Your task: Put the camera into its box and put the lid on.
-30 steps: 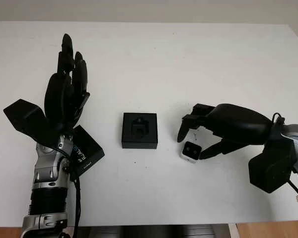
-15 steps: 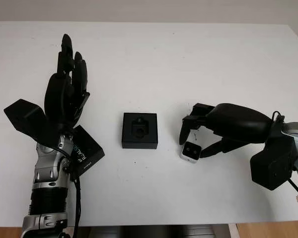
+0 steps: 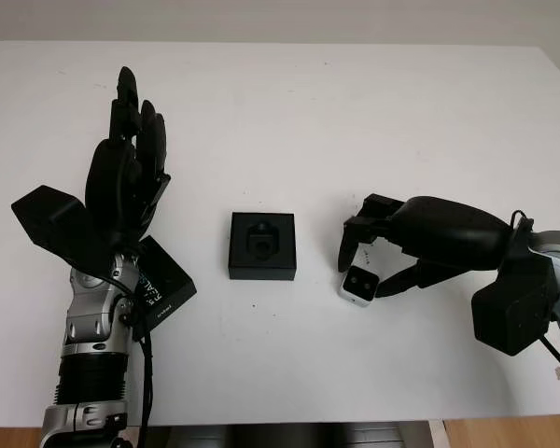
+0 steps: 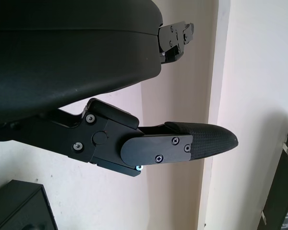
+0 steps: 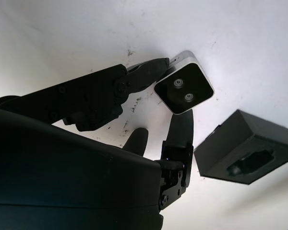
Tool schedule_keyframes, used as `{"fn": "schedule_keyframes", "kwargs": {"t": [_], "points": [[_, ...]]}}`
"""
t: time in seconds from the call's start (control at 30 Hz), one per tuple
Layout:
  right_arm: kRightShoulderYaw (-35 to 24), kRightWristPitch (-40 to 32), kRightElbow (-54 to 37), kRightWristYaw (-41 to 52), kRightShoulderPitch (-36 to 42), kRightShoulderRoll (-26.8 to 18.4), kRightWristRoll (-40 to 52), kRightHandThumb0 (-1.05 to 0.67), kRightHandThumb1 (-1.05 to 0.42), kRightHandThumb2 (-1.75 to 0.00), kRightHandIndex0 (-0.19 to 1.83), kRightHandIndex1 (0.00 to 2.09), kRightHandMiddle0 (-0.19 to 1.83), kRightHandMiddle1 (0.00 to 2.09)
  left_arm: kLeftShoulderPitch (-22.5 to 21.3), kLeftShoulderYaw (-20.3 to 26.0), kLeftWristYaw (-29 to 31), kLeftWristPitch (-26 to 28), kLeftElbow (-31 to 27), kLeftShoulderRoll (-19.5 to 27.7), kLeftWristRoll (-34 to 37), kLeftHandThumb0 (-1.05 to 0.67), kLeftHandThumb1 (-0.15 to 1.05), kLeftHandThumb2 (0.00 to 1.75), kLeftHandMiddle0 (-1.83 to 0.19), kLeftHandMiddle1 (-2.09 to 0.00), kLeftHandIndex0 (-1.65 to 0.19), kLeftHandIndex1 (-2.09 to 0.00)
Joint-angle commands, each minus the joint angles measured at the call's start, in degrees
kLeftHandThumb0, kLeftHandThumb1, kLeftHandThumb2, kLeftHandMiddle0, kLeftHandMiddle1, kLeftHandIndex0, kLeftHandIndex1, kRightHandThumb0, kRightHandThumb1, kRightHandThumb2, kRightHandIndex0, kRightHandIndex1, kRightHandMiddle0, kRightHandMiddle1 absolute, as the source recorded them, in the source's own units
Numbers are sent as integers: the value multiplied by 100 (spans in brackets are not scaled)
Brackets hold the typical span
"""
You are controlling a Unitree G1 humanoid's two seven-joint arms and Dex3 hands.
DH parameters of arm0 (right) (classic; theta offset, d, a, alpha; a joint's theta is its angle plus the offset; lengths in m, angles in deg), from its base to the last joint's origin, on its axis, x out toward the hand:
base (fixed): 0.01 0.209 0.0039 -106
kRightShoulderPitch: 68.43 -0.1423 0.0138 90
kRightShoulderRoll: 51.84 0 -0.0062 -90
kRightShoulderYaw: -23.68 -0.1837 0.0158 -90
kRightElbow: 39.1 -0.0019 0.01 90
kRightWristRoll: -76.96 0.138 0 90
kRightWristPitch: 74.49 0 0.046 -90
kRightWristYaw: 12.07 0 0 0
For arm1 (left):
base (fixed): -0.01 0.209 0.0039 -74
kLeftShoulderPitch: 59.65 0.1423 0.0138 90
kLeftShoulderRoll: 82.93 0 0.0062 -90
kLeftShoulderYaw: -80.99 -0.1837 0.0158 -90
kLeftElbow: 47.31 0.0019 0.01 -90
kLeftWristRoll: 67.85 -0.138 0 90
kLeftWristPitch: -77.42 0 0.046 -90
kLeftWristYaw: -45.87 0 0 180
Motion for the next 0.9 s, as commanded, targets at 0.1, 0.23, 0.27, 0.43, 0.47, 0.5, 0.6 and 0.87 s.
{"fn": "schedule_keyframes", "kwargs": {"t": [0.1,0.23,0.27,0.43,0.47,0.5,0.6,0.87], "points": [[19,-234,235,83,56,107,176,-27,-102,-6,-3,104,15,168,-14,24,-26,-10,-50,-40,31,-73,105,44,19,0,19,0],[13,-465,203,222,40,122,320,-27,-103,-6,-4,100,11,174,-6,13,-25,32,-74,-16,13,-74,105,45,19,0,19,0],[11,-491,207,240,38,132,355,-27,-103,-6,-4,100,10,175,-8,20,-26,44,-76,-20,25,-74,105,45,19,0,19,0],[-31,-475,411,262,28,257,582,-27,-103,-6,-2,99,8,182,0,20,36,40,-52,13,19,-74,105,45,19,0,19,0],[-45,-525,419,293,26,277,639,-28,-104,-6,-2,98,8,183,1,18,15,50,-60,9,4,-74,105,45,19,0,19,0],[-57,-557,424,318,25,293,680,-27,-104,-6,-1,98,7,184,2,17,-1,58,-67,7,-8,-74,105,45,19,0,19,0],[-119,-622,486,287,27,383,758,-28,-103,-5,0,99,8,185,3,15,4,36,-57,5,-11,-74,105,45,19,0,19,0],[-256,-932,695,292,48,624,985,-32,-105,-6,0,98,9,187,23,36,59,49,-75,33,25,-73,105,45,19,0,19,0]]}}
